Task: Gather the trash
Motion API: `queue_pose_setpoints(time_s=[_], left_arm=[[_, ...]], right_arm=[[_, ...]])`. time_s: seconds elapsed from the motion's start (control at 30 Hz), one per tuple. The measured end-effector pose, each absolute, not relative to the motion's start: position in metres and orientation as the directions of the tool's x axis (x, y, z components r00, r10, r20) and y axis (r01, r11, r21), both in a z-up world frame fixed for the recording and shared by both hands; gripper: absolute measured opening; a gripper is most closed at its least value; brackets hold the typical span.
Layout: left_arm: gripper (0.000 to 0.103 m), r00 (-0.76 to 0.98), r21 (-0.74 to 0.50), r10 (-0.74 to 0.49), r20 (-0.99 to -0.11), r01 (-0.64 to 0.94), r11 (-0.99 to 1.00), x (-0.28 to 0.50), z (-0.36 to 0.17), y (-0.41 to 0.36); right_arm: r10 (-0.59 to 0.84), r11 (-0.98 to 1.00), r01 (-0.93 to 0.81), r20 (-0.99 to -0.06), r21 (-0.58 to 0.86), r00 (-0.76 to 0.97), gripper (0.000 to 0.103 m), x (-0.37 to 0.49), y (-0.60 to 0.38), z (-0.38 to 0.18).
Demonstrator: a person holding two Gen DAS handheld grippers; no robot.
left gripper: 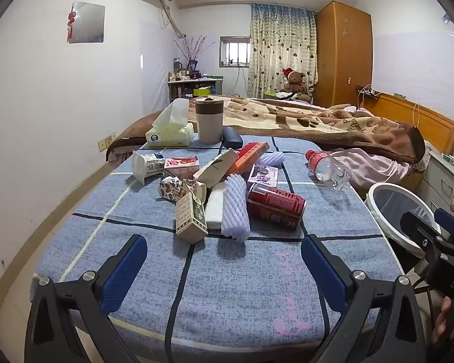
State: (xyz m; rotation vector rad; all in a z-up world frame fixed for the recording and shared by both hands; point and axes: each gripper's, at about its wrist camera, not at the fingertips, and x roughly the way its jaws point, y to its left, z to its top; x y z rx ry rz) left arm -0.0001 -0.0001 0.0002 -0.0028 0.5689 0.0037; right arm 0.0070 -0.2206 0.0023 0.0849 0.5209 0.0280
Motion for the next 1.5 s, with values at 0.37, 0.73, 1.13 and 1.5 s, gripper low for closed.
queue_pose_setpoints(time_s=[0.37,0.73,1.13,1.5], left_arm=[[0.103,0.841,-0.010,-0.009,-0.541,0.004,1.000,0.004,0.001,-0.001],[0.103,0.847,-0.003,-0.003,-0.531,0.002,1.000,0.008,0.004,-0.007],[0.103,0.848,0.011,0.001,-0.530,0.005,1.000,0.019,0.005,-0.012],[0.103,0.849,0.005,-0.006,-0.528,0.010,1.000,0.033,0.010,-0.015]], right_arm=[[0.027,0.997,0.012,-0.502,0.074,0.864,0.101,0.010,-0.222,0.002],[-0.023,0.999,0.040,-0.482,0.024,0.876,0.101,0.006,-0.222,0.005],[-0.036,0.999,0.050,-0.483,0.015,0.875,0.101,0.015,-0.226,0.006],[-0.046,0.998,0.059,-0.478,0.013,0.877,0.101,0.021,-0.230,0.011]])
